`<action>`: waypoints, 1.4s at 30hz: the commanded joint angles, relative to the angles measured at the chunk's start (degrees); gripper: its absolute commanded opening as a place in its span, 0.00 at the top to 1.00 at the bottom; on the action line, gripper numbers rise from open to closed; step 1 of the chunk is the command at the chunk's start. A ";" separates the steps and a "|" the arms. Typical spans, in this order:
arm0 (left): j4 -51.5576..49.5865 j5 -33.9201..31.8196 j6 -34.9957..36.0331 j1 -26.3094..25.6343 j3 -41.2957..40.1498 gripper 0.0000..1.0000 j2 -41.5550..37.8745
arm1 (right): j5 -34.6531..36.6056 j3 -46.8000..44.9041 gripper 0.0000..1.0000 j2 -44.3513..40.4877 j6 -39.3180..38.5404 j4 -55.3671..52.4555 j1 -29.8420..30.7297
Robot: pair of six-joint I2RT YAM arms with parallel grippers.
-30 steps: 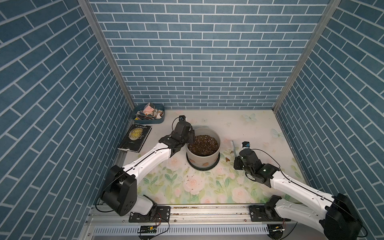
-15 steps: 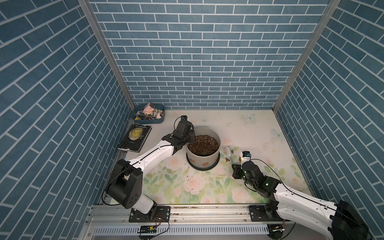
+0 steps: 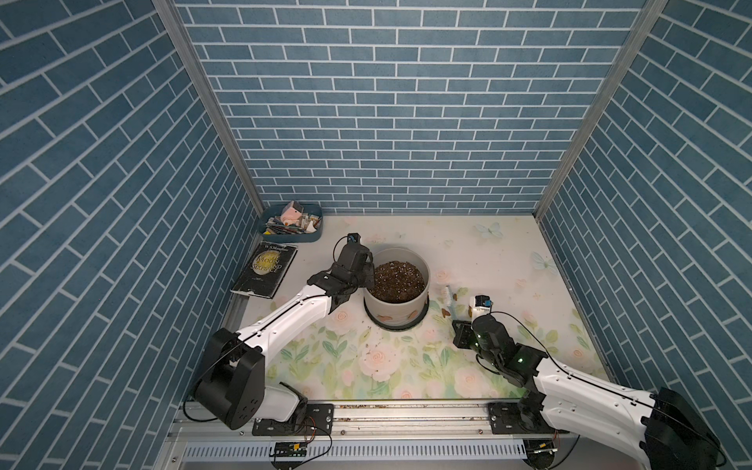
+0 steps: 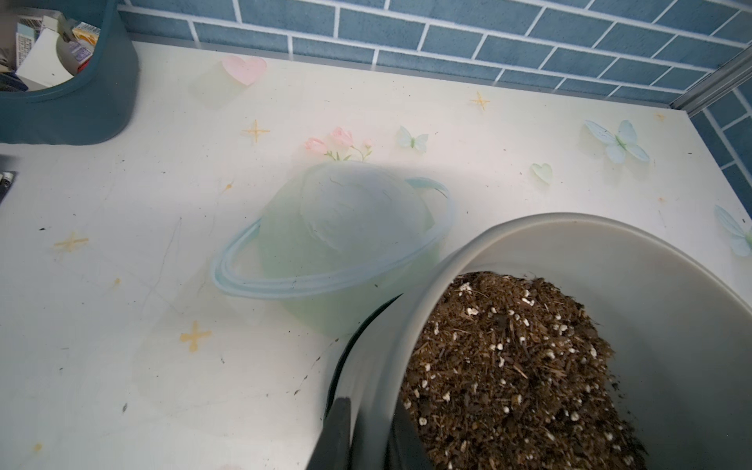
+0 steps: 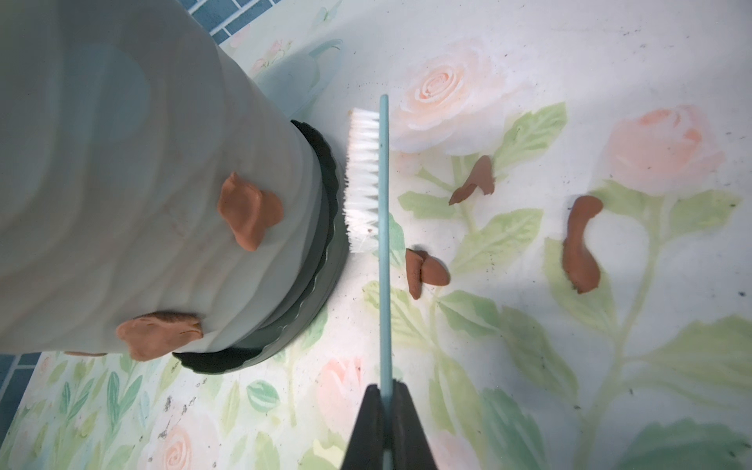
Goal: Scrub the dried mud off the ceramic pot
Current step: Rotate the pot on the tray, then brush off the soil from the pot.
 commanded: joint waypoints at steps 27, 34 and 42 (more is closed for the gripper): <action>6.53 2.65 -3.14 0.76 -1.53 0.57 0.79 | -0.67 3.19 1.00 3.95 -0.85 2.49 0.34; 5.37 2.24 -2.15 0.75 -1.52 0.77 0.67 | -0.06 3.39 1.00 7.36 -0.21 4.71 0.38; 5.53 3.25 -2.08 0.78 -2.27 1.00 -0.15 | -2.25 4.69 1.00 11.82 -0.54 8.69 0.43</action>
